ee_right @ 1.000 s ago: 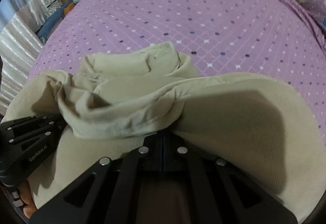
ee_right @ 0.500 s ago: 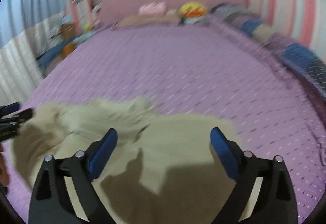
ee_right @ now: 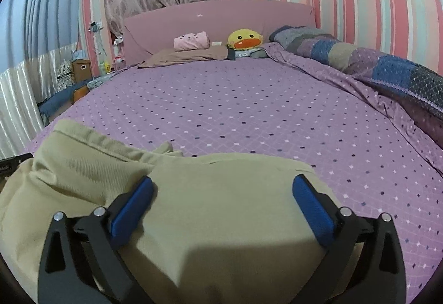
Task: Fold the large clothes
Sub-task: 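Open both tools and press the folded jacket into a bundle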
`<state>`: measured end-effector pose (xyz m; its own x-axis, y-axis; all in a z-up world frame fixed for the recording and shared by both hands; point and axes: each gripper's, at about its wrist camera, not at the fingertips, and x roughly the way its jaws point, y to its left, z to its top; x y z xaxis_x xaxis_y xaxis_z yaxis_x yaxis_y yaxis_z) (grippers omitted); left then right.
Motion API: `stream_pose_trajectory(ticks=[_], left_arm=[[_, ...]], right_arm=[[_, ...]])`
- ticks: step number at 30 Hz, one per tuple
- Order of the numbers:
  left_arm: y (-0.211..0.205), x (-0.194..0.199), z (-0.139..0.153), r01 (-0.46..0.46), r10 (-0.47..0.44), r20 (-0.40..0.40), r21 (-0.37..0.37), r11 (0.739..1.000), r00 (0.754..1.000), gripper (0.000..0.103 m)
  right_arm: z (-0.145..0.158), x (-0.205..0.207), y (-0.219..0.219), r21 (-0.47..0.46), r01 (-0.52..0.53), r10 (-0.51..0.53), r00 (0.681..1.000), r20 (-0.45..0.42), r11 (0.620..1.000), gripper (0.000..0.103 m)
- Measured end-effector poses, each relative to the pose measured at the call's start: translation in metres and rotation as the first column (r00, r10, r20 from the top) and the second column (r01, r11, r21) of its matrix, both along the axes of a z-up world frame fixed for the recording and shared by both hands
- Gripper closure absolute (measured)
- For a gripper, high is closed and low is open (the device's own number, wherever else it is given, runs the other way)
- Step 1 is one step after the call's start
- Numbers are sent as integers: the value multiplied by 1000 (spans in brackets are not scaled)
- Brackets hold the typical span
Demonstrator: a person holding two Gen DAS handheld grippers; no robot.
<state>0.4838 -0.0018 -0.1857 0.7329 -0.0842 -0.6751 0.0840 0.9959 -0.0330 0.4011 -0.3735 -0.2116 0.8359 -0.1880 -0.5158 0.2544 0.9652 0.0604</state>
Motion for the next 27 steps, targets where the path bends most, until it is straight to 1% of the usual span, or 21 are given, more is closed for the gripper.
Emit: stream_pose_trajectory(ticks=[6,7,11,15,18,19,21,22,23,24,25,26,27], left_arm=[[4,2,-13,4,-4,4,-36,999,1000,22],[9,-4,-13,2,-2,6,-36,999,1000,22],[11,-6,-18,1,0,8,-41,999,1000,21],[12,-4,-21,2,-2,-4,-54,999,1000,20],[10,-4,-20,-6,5,-18,-47,999,1000,20],[9,-2,-18,-10,9,-36,-38,999,999,20],[9,-4,-11,-12,11,-55,-14,1000,998,18],[8,-7,-5,-9,9,-61,14,1000,998,16],[8,-10,1,-6,8,-62,31,1000,998,15],[10,-16,10,0,3,-59,45,999,998,14],[15,-26,22,14,-12,-54,39,999,998,12],[20,-33,29,21,-19,-52,37,999,998,6],[25,-44,40,28,-26,-46,45,999,999,3]], right_arm=[[-10,6,-11,66,-34,32,999,23,997,2],[-12,6,-12,71,-39,38,999,25,997,2],[-16,7,-14,85,-48,46,999,30,995,1],[-21,10,-17,105,-60,56,998,39,993,1],[-23,12,-17,120,-66,63,998,29,991,1],[-22,13,-17,121,-65,63,998,19,991,1],[-18,16,-17,112,-58,63,997,-41,992,2],[-14,18,-16,108,-55,63,995,-75,993,2],[-6,17,-15,100,-40,52,991,-121,994,2],[6,10,-13,83,-34,45,990,-132,996,2],[18,0,-9,74,-48,56,992,-114,996,2],[35,-17,-5,57,-81,85,994,-75,995,2],[46,-29,-2,38,-99,101,993,-57,994,2]])
